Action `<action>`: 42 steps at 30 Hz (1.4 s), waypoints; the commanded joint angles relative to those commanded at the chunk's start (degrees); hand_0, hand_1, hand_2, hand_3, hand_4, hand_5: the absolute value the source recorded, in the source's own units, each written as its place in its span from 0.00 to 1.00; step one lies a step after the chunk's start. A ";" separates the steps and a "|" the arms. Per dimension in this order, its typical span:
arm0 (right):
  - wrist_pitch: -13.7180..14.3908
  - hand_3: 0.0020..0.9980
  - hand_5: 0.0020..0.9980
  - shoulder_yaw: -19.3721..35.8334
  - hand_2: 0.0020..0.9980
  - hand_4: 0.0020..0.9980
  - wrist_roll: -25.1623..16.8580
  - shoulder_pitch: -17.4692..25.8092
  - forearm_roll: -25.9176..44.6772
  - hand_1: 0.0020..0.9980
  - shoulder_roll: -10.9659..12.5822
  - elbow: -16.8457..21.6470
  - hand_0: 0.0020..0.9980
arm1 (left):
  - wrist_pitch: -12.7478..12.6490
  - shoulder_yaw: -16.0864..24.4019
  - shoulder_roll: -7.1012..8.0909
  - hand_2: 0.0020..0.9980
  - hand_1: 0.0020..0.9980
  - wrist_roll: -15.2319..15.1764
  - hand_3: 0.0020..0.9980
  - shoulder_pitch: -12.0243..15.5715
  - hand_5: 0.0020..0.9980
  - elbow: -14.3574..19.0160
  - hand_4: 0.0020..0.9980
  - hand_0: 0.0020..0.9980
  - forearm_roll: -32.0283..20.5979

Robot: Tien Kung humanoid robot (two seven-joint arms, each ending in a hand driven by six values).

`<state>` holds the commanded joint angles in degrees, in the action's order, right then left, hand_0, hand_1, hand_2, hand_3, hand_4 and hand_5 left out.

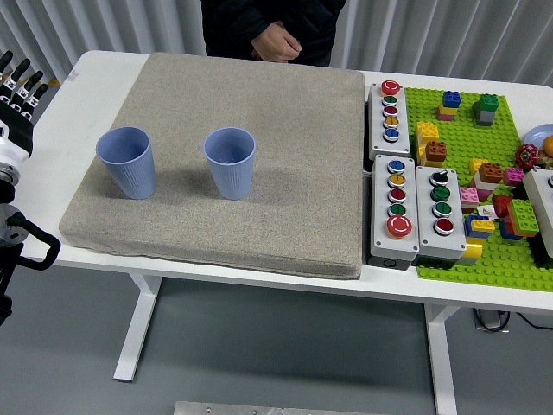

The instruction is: Pick cup pour cup place

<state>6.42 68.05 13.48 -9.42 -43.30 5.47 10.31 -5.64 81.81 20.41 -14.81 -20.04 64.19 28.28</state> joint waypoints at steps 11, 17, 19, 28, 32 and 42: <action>0.01 0.70 0.27 -0.70 0.74 0.33 -0.21 0.85 0.38 0.69 -0.06 0.00 0.72 | -0.26 -0.11 -0.32 0.84 0.78 -0.02 0.89 0.90 1.00 -0.10 0.86 0.80 0.00; 0.03 0.70 0.28 -0.95 0.74 0.34 -0.25 0.71 0.77 0.69 -0.04 0.00 0.72 | -0.29 -0.05 -0.31 0.84 0.77 0.02 0.89 0.75 1.00 -0.09 0.85 0.80 0.06; 0.06 0.70 0.28 -1.04 0.74 0.34 -0.29 0.65 0.97 0.69 -0.04 0.00 0.72 | -0.29 -0.08 -0.31 0.84 0.77 0.05 0.89 0.69 1.00 -0.10 0.85 0.80 0.08; 0.12 0.70 0.28 -0.39 0.74 0.33 -0.22 0.54 0.02 0.69 -0.12 0.00 0.72 | -0.16 0.23 -0.27 0.84 0.77 0.14 0.88 0.67 1.00 0.03 0.85 0.80 0.20; 0.14 0.70 0.28 -0.21 0.74 0.33 -0.21 0.56 -0.41 0.69 -0.13 0.00 0.72 | -0.15 0.39 -0.30 0.84 0.77 0.15 0.88 0.82 1.00 0.05 0.85 0.80 0.18; 0.17 0.70 0.29 0.21 0.74 0.33 -0.17 0.37 -1.18 0.69 -0.10 0.00 0.72 | -0.16 0.50 -0.32 0.83 0.77 0.33 0.88 0.66 1.00 0.11 0.85 0.80 0.24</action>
<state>6.59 68.26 13.31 -9.05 -44.48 5.37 10.31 -5.80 82.32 20.09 -14.47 -19.39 64.30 28.52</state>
